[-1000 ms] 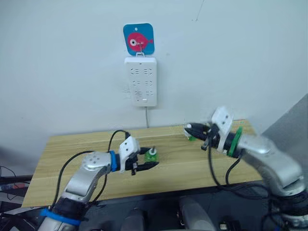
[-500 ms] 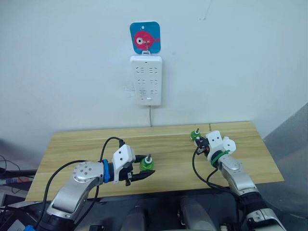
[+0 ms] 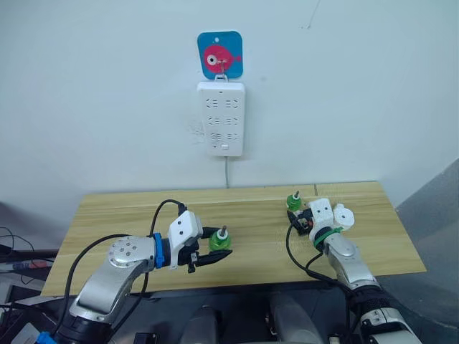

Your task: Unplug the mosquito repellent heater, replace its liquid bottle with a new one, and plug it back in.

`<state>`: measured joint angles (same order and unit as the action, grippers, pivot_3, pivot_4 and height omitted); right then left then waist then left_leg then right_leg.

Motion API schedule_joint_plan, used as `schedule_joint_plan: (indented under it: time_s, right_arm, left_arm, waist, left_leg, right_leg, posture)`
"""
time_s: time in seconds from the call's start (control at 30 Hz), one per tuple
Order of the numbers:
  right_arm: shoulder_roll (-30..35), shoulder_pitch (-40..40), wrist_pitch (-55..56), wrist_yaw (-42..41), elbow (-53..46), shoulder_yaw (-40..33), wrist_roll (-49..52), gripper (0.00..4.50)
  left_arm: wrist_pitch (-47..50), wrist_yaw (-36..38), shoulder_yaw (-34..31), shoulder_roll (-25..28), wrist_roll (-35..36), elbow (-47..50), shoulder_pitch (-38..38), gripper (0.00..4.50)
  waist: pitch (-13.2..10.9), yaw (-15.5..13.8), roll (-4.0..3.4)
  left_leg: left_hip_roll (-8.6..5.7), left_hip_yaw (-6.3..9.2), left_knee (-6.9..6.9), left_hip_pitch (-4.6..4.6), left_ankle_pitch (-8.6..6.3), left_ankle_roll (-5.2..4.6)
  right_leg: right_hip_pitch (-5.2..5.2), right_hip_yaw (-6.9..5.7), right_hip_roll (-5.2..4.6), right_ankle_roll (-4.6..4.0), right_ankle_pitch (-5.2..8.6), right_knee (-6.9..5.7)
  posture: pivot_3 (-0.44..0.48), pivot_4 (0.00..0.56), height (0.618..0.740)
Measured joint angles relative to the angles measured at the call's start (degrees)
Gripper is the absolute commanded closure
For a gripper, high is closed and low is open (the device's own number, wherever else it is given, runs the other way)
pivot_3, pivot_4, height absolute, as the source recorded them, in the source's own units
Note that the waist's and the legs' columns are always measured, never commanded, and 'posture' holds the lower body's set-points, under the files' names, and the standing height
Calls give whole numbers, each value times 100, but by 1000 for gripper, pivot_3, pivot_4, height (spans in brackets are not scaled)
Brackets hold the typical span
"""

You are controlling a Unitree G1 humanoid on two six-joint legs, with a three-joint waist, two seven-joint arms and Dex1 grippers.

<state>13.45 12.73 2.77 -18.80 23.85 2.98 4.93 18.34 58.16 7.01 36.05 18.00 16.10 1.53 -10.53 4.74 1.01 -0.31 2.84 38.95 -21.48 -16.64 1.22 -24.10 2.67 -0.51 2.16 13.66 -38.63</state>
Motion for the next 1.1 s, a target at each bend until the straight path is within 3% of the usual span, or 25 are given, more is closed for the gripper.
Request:
schedule_joint_plan:
  time_s: [0.13,0.17,0.23,0.27,0.37,0.53,0.77,0.9,1.1]
  right_arm:
    - [706,-830,-1044,-758,-2408,127,408,0]
    - [780,-859,-1141,-821,-2588,133,445,0]
    - [1589,-1041,-2045,-1504,-3983,336,905,0]
    - [2277,-912,-2883,-2108,-4932,518,1467,0]
    - [2544,-148,-3902,-2505,-5903,499,2428,0]
    - [2403,645,-4935,-2581,-6053,565,3240,0]
    - [2117,936,-5163,-2470,-5769,740,3271,0]
    - [2036,939,-5125,-2443,-5668,786,3180,900]
    - [2029,940,-4951,-2407,-5620,789,2954,3065]
  left_arm:
    - [16,46,-8,-65,77,-116,307,2229]
    - [21,62,-1,-73,94,-129,339,2229]
    - [29,222,91,-225,207,-242,659,2229]
    - [30,373,186,-288,228,-407,952,2229]
    - [19,537,328,-533,241,-654,1465,2229]
    - [-28,778,501,-818,325,-909,1960,2229]
    - [-135,895,559,-956,340,-1000,2112,2229]
    - [-135,893,579,-994,359,-997,2111,2229]
    - [-132,892,622,-996,363,-993,2095,2229]
  waist:
    - [-14,-25,-17]
    - [-15,-25,-17]
    - [-31,5,-22]
    - [-44,6,-36]
    - [-32,35,-11]
    - [-27,41,-1]
    - [-26,41,-1]
    - [-26,41,-1]
    - [-26,42,-1]
  left_leg:
    - [-1,5,0,-7,0,0]
    - [-1,4,2,-8,0,0]
    - [-1,-3,6,-3,1,1]
    - [-5,-3,5,-6,3,0]
    - [-1,2,7,-4,3,0]
    - [7,10,2,-23,2,0]
    - [0,10,2,-38,2,-1]
    - [-3,10,2,-39,2,-1]
    - [-1,12,2,-37,2,-1]
  right_leg:
    - [1,-6,-1,3,2,5]
    - [0,-6,-1,4,2,6]
    - [4,1,3,30,21,8]
    - [3,1,2,31,21,11]
    - [7,-4,18,31,20,13]
    - [-5,-12,22,24,17,27]
    - [-2,-14,3,3,0,59]
    - [-3,-14,-1,4,-1,60]
    - [-3,-17,1,4,-1,56]
  posture:
    - [-95,173,733]
    - [-111,171,733]
    - [-135,170,733]
    - [-135,170,733]
    - [-157,162,733]
    - [-176,151,733]
    - [-175,144,733]
    - [-172,142,733]
    - [-170,141,733]
